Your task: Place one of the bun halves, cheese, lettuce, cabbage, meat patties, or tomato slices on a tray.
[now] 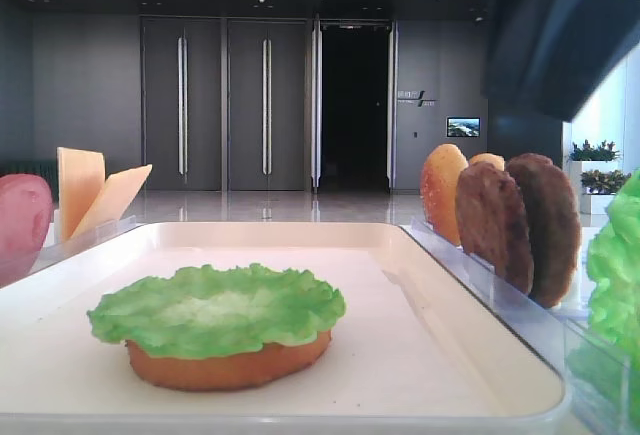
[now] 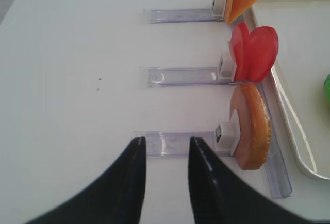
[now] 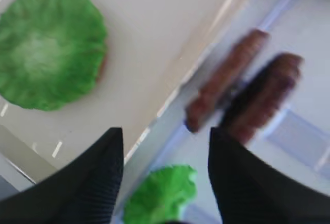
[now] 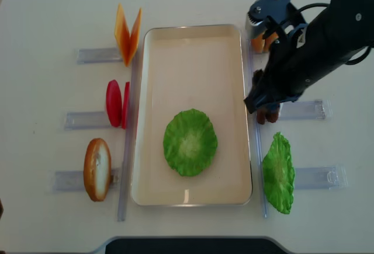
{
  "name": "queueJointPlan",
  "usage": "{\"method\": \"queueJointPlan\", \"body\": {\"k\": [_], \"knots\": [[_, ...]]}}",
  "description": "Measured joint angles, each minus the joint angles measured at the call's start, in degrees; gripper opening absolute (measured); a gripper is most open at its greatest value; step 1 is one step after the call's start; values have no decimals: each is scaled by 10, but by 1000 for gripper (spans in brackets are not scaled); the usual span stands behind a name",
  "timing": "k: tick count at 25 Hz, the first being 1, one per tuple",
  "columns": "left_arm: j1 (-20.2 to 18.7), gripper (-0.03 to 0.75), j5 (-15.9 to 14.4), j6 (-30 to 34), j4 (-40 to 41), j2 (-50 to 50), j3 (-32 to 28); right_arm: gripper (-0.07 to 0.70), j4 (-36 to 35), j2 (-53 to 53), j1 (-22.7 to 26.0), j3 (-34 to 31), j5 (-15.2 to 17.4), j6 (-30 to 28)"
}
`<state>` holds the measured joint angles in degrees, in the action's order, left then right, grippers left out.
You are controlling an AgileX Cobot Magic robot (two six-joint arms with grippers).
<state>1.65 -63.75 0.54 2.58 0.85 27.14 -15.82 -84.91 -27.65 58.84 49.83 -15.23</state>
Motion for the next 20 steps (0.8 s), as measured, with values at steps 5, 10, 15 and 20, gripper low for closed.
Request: {"method": "queueJointPlan", "body": {"k": [5, 10, 15, 20], "knots": [[0, 219, 0, 0, 0, 0, 0, 375, 46, 30, 99, 0, 107, 55], [0, 219, 0, 0, 0, 0, 0, 373, 78, 55, 233, 0, 173, 89], [0, 219, 0, 0, 0, 0, 0, 372, 120, 84, 304, 0, 174, 126], [0, 219, 0, 0, 0, 0, 0, 372, 124, 109, 310, 0, 175, 129]]}}
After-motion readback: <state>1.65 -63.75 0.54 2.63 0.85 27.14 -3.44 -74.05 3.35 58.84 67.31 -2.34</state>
